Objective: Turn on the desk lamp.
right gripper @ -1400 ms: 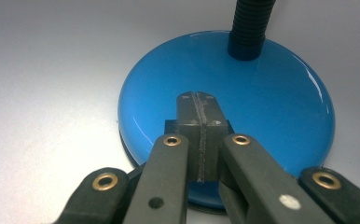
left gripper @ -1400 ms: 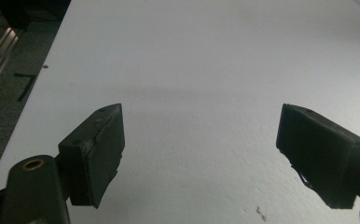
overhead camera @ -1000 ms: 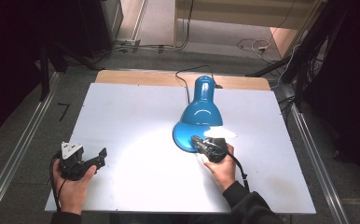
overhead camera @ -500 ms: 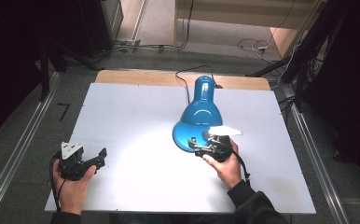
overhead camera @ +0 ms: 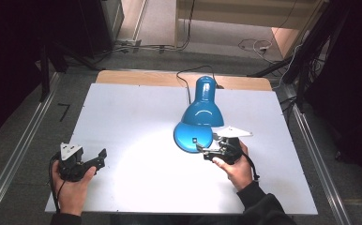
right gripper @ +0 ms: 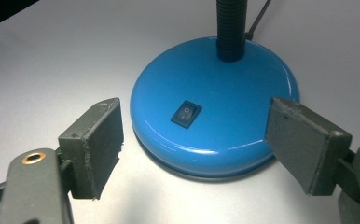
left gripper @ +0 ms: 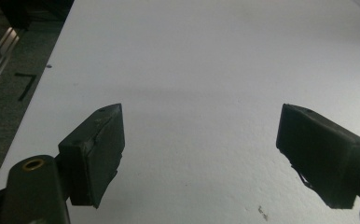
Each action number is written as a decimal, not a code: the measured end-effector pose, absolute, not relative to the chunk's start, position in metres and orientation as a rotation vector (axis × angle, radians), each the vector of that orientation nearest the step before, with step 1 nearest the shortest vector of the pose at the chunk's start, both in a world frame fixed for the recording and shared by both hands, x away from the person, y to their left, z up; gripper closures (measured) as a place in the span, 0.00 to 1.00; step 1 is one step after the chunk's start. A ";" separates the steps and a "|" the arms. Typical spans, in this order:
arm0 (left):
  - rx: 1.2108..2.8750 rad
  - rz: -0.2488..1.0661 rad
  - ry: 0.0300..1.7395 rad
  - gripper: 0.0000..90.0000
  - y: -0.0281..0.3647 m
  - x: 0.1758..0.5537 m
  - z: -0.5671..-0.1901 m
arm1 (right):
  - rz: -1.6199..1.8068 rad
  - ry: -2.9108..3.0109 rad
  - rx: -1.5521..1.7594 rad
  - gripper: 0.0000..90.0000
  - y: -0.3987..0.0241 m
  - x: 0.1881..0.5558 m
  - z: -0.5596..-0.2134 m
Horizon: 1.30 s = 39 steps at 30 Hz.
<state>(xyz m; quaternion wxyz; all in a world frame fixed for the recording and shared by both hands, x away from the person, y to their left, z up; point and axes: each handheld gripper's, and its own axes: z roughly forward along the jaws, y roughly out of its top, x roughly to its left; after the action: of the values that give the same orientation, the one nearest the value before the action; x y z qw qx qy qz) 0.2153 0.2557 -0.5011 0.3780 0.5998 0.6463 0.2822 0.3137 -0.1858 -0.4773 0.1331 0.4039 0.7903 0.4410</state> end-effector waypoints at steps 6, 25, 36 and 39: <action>1.536 0.722 1.651 0.18 0.255 0.216 -0.501 | 1.267 2.281 1.174 0.20 -0.200 0.310 -0.476; 1.534 0.720 1.654 0.18 0.256 0.215 -0.501 | 1.244 2.264 1.217 0.19 -0.228 0.300 -0.475; 1.531 0.718 1.655 0.18 0.257 0.215 -0.502 | 1.222 2.224 1.230 0.19 -0.251 0.293 -0.471; 1.530 0.720 1.658 0.18 0.257 0.214 -0.502 | 1.205 2.199 1.247 0.19 -0.264 0.290 -0.470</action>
<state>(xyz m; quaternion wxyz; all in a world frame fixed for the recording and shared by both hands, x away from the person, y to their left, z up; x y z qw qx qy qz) 0.2144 0.2570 -0.5016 0.3772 0.5984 0.6484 0.2816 0.2904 -0.2635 -0.4704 0.1697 0.4388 0.7739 0.4240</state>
